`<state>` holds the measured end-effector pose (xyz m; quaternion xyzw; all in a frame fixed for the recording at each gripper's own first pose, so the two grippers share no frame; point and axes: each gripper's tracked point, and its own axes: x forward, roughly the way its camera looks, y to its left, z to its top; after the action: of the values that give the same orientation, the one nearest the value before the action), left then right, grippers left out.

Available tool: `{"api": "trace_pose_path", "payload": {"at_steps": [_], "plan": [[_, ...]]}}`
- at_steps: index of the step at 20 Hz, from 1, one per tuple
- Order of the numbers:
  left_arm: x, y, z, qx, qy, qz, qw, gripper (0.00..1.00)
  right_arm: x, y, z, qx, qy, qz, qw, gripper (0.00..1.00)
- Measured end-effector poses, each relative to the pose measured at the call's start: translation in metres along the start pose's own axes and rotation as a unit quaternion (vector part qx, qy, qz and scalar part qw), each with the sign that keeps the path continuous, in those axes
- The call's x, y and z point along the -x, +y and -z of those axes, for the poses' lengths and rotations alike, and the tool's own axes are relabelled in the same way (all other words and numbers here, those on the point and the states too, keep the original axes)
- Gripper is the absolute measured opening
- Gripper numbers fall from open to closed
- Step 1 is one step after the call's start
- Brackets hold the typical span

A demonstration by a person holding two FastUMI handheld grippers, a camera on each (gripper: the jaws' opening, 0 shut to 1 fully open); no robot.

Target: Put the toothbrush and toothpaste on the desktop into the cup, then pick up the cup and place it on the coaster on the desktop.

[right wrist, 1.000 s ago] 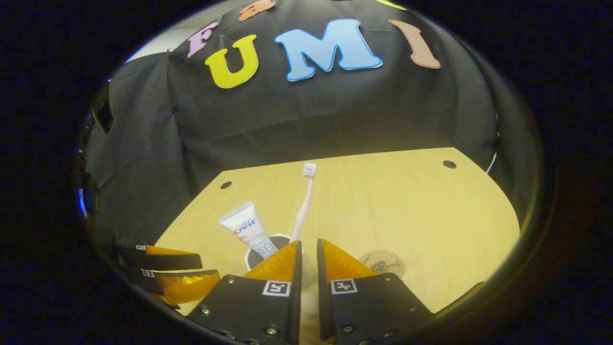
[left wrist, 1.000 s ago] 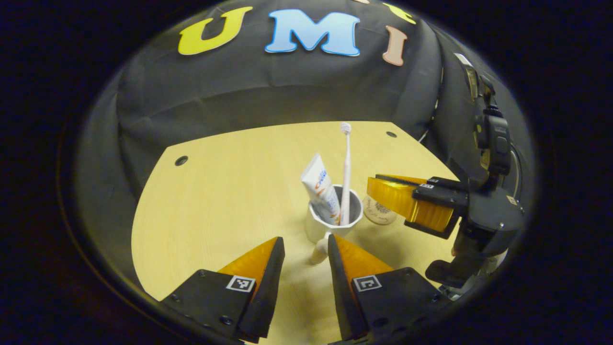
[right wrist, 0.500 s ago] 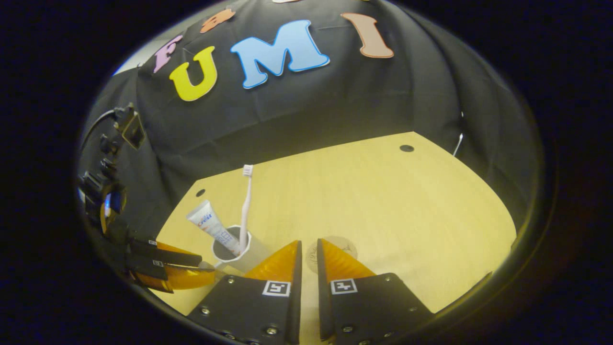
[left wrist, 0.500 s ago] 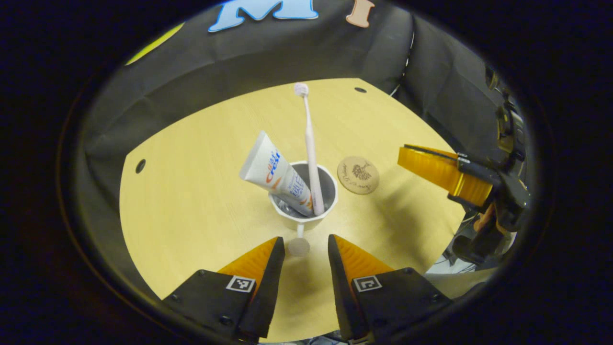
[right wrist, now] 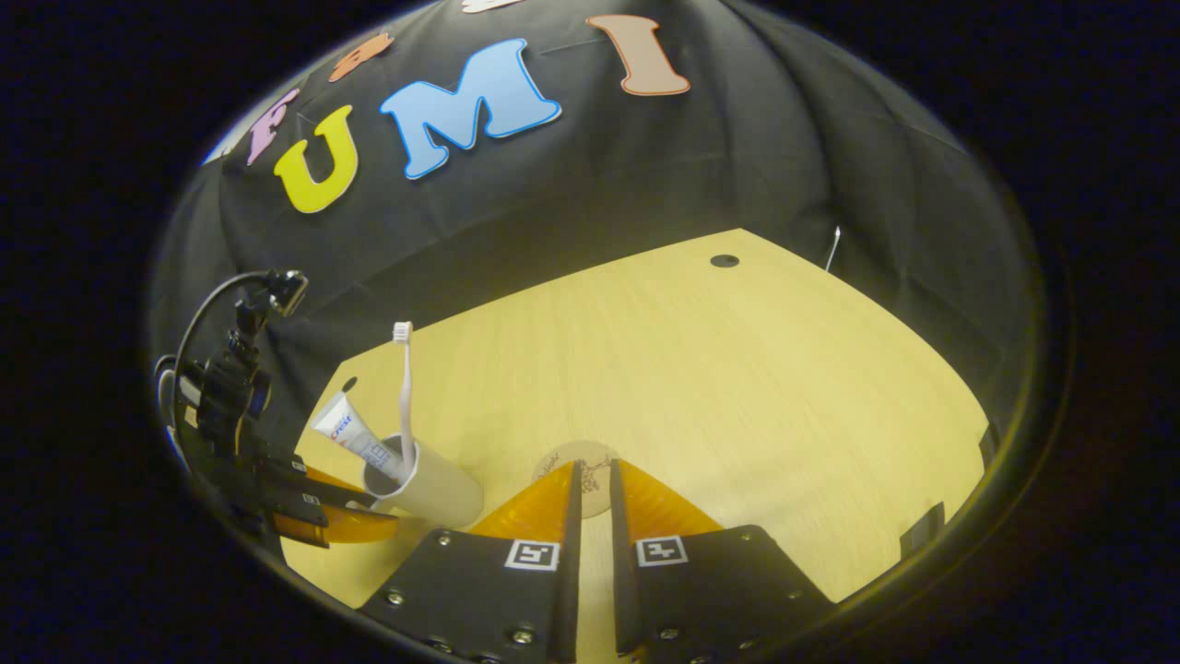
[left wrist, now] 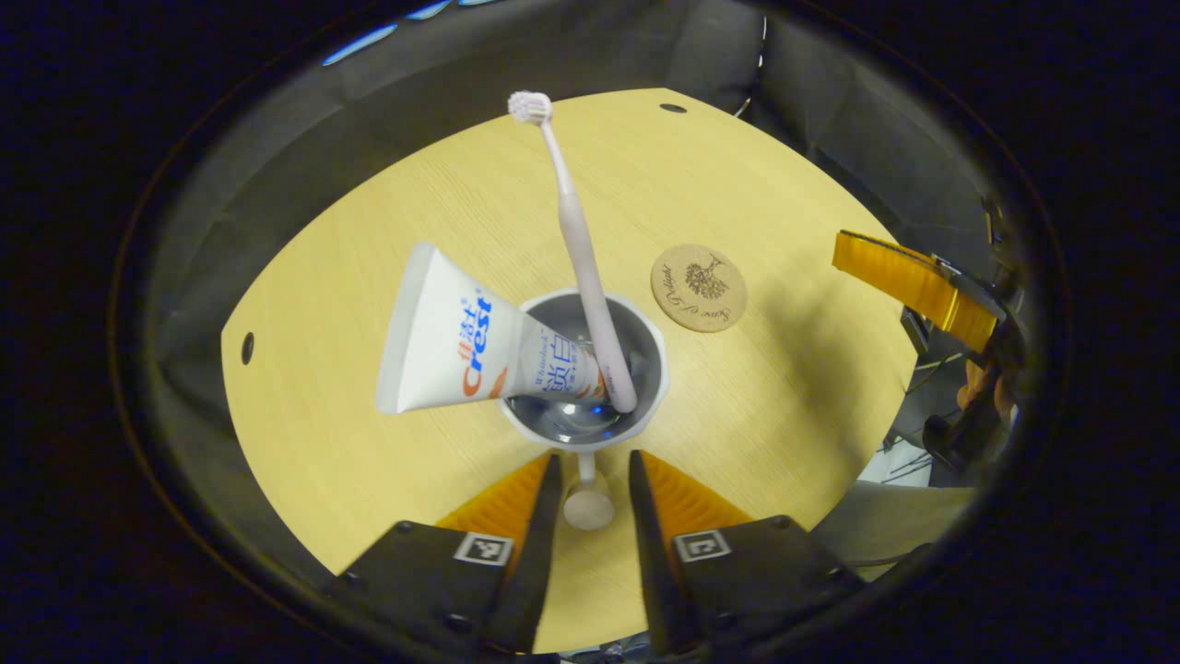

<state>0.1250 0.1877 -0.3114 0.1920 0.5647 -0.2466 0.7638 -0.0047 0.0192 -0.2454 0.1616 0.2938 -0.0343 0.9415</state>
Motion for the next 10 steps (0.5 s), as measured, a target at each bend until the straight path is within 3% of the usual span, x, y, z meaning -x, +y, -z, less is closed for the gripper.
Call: {"api": "trace_pose_path", "payload": {"at_steps": [1,10], "plan": [[-0.002,0.000,0.000,0.002,0.005,0.003,1.000,0.34,-0.003,-0.002,0.000,-0.003,0.000,0.002,1.000,0.16],[-0.018,0.005,0.002,0.005,0.012,0.007,1.000,0.35,-0.002,-0.022,0.010,-0.015,0.021,0.021,0.999,0.16]]}}
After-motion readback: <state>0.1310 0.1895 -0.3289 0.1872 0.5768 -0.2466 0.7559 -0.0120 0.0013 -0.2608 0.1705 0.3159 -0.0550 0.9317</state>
